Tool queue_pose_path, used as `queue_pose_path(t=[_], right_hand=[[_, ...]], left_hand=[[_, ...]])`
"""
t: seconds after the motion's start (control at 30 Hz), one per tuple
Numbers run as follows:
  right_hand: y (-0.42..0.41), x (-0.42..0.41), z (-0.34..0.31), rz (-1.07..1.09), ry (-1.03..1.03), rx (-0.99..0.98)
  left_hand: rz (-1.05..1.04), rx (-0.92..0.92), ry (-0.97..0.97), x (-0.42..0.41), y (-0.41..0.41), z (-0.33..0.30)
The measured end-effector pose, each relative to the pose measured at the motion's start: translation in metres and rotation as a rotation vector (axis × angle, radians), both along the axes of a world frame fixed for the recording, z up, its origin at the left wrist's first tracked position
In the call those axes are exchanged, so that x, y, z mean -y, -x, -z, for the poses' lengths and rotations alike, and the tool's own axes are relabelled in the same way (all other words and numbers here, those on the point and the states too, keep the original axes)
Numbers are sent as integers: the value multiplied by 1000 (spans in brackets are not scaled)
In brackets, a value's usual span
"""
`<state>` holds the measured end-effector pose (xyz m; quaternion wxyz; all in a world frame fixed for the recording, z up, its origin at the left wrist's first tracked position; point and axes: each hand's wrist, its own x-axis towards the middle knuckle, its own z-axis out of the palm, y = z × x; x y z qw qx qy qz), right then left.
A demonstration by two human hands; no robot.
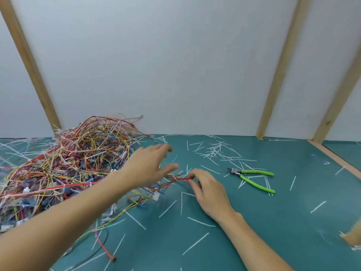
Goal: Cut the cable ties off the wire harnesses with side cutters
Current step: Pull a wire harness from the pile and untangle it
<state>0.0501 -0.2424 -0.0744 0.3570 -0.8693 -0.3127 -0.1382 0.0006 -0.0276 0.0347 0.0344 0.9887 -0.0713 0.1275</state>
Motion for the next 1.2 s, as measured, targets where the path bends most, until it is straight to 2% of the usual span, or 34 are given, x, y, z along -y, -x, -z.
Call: queue_pose_path(t=[0.07, 0.13, 0.17, 0.23, 0.3, 0.4, 0.47, 0.57, 0.7, 0.87, 1.0, 1.07, 1.17, 1.2], right_hand=[[-3, 0, 0, 56, 31, 4], [-4, 1, 1, 107, 54, -2], [-5, 1, 0, 117, 65, -1], [-3, 1, -2, 114, 88, 16], [1, -2, -7, 48, 96, 55], [14, -14, -12, -91, 132, 84], [18, -20, -10, -105, 115, 35], [13, -11, -10, -46, 41, 70], [16, -8, -9, -42, 81, 167], [6, -3, -12, 229, -178, 12], [5, -3, -7, 264, -171, -16], [5, -4, -11, 265, -205, 42], [11, -7, -18, 240, -304, 140], [14, -8, -19, 250, -333, 150]], left_hand=[[-65, -267, 82, -23, 4, -11], [-7, -581, 147, -40, 6, -15], [44, -689, 170, -45, 7, -15], [102, -757, 211, -48, 9, -13], [86, -618, 169, -43, 8, -8], [-12, -81, -89, -20, 3, -1], [88, 69, -67, -3, 1, 3], [178, -38, 21, 0, 5, 2], [85, -302, 68, -23, 14, -5], [49, -347, -89, -54, 24, -23], [101, -473, 6, -63, 25, -26], [47, -355, -52, -64, 25, -26], [-157, 117, -330, -64, 16, -10], [-213, 205, -400, -62, 14, -5]])
